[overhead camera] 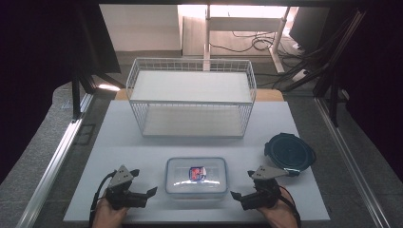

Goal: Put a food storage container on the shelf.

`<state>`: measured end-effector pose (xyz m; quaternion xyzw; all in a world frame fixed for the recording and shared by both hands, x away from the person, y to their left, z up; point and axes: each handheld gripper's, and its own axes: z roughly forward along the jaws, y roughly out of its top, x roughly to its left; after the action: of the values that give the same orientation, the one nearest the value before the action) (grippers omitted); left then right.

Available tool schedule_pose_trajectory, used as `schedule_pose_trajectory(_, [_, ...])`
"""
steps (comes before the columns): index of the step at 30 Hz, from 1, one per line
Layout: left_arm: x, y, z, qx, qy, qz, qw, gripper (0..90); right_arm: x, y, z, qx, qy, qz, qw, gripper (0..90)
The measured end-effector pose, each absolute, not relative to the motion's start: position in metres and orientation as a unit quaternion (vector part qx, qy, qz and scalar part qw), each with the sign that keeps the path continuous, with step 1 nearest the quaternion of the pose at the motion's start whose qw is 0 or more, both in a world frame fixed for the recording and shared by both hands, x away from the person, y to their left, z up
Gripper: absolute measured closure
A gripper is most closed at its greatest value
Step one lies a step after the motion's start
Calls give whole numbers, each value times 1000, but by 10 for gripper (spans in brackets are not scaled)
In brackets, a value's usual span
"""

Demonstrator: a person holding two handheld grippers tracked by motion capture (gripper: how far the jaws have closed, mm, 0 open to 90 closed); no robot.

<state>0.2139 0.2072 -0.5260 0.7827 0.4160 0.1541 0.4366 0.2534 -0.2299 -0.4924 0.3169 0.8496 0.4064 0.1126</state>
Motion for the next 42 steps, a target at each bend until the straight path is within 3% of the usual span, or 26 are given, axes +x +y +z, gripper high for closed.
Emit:
schedule_pose_trajectory(7, [214, 201, -523, 795, 416, 150, 414, 62, 252, -225, -490, 304, 852, 409, 123, 18])
schedule_pose_trajectory(22, [219, 193, -511, 788, 422, 131, 429, 14, 261, -215, -482, 335, 840, 419, 84, 0])
schedule_pose_trajectory(42, [258, 159, -487, 809, 377, 39, 450, 24, 288, -189, -481, 334, 854, 398, 37, 24])
